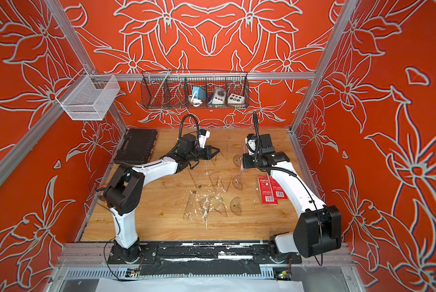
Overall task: Open the ruler set and take out the ruler
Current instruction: Place the ruler at the center of the board.
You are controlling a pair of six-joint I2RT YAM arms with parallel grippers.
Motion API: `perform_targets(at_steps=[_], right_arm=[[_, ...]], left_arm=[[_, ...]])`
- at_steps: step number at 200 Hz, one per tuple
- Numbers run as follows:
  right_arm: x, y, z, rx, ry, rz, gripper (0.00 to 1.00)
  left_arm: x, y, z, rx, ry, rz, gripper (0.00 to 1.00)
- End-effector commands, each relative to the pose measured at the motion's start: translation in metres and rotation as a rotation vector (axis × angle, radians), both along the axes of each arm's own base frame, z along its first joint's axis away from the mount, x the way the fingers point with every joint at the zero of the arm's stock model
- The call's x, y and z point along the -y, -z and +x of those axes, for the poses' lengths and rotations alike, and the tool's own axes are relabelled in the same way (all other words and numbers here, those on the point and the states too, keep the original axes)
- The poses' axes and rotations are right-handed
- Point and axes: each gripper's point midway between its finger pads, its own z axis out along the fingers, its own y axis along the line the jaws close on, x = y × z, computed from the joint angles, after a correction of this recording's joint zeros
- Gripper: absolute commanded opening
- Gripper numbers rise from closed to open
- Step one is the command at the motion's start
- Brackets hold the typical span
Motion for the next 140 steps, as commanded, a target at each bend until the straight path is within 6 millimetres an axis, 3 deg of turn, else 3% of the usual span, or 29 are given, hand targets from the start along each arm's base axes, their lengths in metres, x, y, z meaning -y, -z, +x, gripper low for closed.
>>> perform_targets(at_steps=[1, 33, 70, 140], right_arm=[[0.006, -0.016, -0.002, 0.038, -0.005, -0.019, 0.00], [0.008, -0.019, -0.003, 0.044, -0.011, -0.028, 0.00], [0.010, -0.021, -0.002, 0.050, -0.012, -0.031, 0.00], [0.016, -0.021, -0.005, 0.054, 0.001, -0.027, 0.00]], left_arm=[[0.011, 0.014, 0.011, -0.058, 0.071, -0.073, 0.00], [0.006, 0.050, 0.034, -0.177, 0.091, -0.154, 0.00], [-0.004, 0.067, 0.052, -0.232, 0.085, -0.158, 0.00], [0.000, 0.105, 0.059, -0.355, 0.124, -0.127, 0.01]])
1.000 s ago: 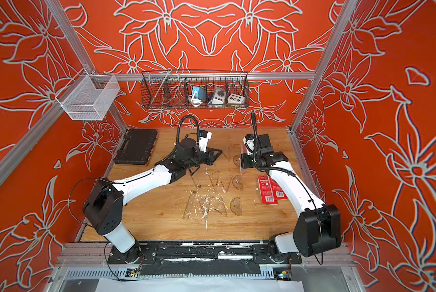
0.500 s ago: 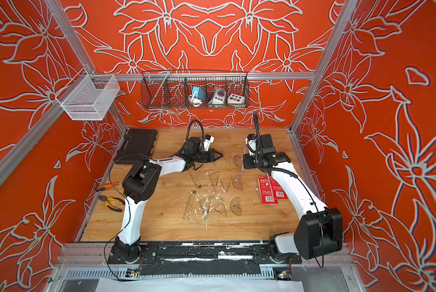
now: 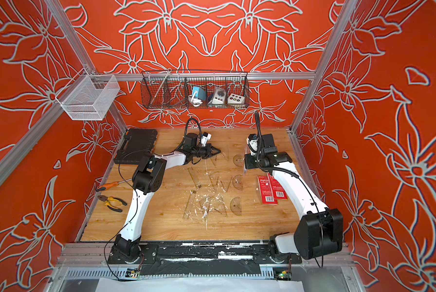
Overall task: Open the ruler set and take out the ruler
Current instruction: Place the ruler at the center of the board.
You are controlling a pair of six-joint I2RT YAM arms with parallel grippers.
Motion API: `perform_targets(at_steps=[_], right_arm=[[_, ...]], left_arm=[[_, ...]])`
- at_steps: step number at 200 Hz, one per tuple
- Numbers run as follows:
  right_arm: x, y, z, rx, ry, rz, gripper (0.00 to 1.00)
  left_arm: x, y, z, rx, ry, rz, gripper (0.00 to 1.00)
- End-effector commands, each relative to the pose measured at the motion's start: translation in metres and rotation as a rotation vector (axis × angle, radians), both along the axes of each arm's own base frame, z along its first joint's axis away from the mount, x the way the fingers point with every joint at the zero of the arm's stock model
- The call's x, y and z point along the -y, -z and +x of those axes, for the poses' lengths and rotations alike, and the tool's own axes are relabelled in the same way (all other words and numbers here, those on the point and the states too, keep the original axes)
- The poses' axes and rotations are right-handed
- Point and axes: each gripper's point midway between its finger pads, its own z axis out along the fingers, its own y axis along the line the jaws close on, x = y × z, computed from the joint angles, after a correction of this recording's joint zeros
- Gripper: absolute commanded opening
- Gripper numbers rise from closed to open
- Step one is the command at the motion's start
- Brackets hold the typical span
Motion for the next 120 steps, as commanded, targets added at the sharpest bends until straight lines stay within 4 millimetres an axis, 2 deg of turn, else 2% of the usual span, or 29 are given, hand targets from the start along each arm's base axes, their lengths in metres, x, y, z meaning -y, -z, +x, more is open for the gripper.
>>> perform_targets(at_steps=[1, 36, 58, 76, 100, 120], right_arm=[[0.006, -0.018, -0.002, 0.048, 0.006, -0.003, 0.00], [0.006, -0.025, -0.005, 0.062, 0.007, 0.007, 0.00], [0.006, -0.026, -0.007, 0.063, 0.007, 0.011, 0.00], [0.006, -0.025, -0.008, 0.061, 0.007, 0.014, 0.00], [0.006, -0.025, -0.009, 0.061, 0.005, 0.018, 0.00], [0.004, -0.025, -0.010, 0.060, 0.002, 0.026, 0.00]], left_arm=[[0.002, 0.022, -0.008, -0.070, 0.042, 0.025, 0.01], [-0.002, 0.032, -0.007, -0.084, 0.022, 0.073, 0.08], [-0.004, 0.031, -0.006, -0.081, 0.017, 0.089, 0.16], [-0.006, 0.030, -0.006, -0.077, 0.008, 0.102, 0.18], [-0.010, 0.021, -0.005, -0.051, -0.012, 0.124, 0.20], [-0.015, 0.001, -0.005, -0.002, -0.039, 0.144, 0.22]])
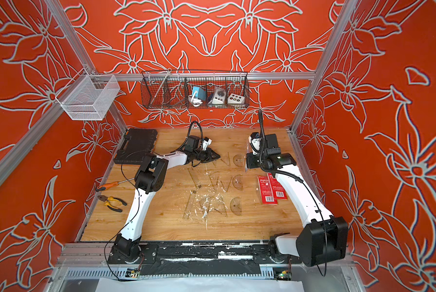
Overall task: Open the ruler set and take out the ruler
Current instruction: Place the ruler at the center of the board, then take out the ruler from the ruler set bag.
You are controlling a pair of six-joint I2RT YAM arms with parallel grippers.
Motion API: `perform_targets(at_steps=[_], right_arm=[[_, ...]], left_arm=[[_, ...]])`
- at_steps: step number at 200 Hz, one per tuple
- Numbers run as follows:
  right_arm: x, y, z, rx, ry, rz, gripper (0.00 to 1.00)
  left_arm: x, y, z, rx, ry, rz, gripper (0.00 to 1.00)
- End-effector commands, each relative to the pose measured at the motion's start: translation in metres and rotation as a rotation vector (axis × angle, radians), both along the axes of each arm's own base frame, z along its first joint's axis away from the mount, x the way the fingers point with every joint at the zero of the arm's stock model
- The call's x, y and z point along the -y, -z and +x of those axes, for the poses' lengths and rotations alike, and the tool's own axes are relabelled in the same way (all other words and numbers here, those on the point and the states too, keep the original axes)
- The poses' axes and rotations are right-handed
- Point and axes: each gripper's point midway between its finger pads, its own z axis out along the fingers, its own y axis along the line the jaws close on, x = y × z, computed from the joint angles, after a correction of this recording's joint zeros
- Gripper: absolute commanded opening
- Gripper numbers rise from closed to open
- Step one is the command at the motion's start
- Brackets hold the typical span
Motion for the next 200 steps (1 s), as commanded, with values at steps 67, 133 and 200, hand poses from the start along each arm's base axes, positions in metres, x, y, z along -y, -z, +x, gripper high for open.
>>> perform_targets(at_steps=[67, 133, 200], right_arm=[[-0.019, -0.003, 0.000, 0.006, -0.063, 0.109, 0.00], [-0.036, -0.010, 0.001, 0.018, -0.094, 0.226, 0.00], [-0.043, -0.025, -0.002, 0.045, -0.114, 0.290, 0.00]], left_arm=[[0.014, -0.184, -0.067, 0.478, -0.077, 0.040, 0.25], [0.054, -0.216, -0.145, 0.582, -0.062, 0.024, 0.03], [0.075, -0.199, -0.163, 0.540, -0.009, -0.007, 0.00]])
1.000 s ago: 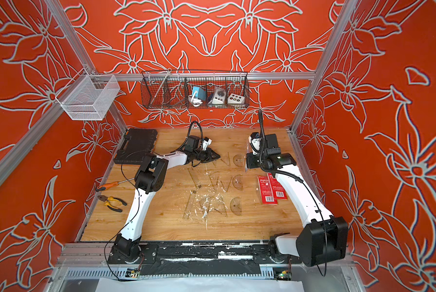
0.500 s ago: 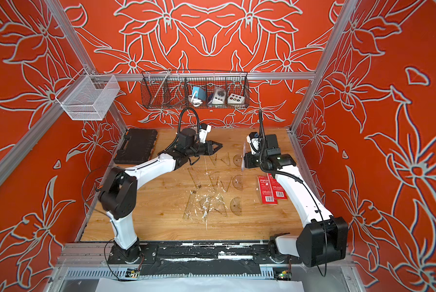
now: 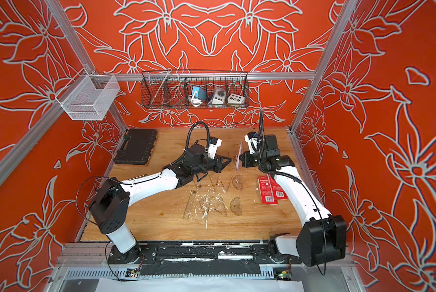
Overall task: Open the ruler set and take out the ruler
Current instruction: Take out the ruler from the ruler set bag.
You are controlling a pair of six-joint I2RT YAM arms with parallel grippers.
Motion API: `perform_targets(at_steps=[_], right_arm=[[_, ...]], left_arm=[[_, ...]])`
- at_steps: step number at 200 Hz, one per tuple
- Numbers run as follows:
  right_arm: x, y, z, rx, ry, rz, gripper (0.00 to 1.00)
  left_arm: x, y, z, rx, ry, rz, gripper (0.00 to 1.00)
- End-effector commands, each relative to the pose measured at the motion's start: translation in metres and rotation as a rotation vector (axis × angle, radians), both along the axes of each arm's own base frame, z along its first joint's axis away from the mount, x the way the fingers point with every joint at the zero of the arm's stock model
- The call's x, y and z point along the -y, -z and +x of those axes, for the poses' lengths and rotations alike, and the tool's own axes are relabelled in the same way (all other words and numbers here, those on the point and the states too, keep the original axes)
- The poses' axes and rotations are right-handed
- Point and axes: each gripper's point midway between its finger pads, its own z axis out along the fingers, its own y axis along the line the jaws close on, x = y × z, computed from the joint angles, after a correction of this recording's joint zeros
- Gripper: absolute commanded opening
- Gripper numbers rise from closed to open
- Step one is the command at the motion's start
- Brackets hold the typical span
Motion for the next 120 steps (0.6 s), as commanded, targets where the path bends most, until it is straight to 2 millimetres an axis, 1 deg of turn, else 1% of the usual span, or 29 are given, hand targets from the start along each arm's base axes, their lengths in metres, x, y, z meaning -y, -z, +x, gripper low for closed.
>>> perform_targets(at_steps=[1, 18, 47, 78, 104, 120], right_arm=[[-0.004, -0.014, -0.001, 0.037, -0.011, 0.045, 0.00], [-0.005, -0.016, -0.002, 0.037, -0.016, 0.054, 0.00], [-0.006, -0.019, -0.003, 0.042, -0.019, 0.063, 0.00], [-0.007, -0.021, -0.003, 0.045, -0.026, 0.072, 0.00], [-0.011, -0.024, -0.005, 0.045, -0.043, 0.093, 0.00], [-0.012, -0.025, -0.008, 0.043, -0.054, 0.097, 0.00]], left_arm=[[0.012, -0.003, -0.001, 0.012, 0.014, -0.027, 0.00], [0.017, 0.002, -0.002, 0.003, 0.024, -0.020, 0.00], [0.020, 0.010, 0.000, -0.012, 0.024, -0.011, 0.00], [0.023, 0.013, 0.001, -0.018, 0.034, -0.013, 0.00], [0.025, 0.017, 0.004, -0.021, 0.029, 0.000, 0.00], [0.024, 0.021, 0.010, -0.018, 0.003, 0.013, 0.00]])
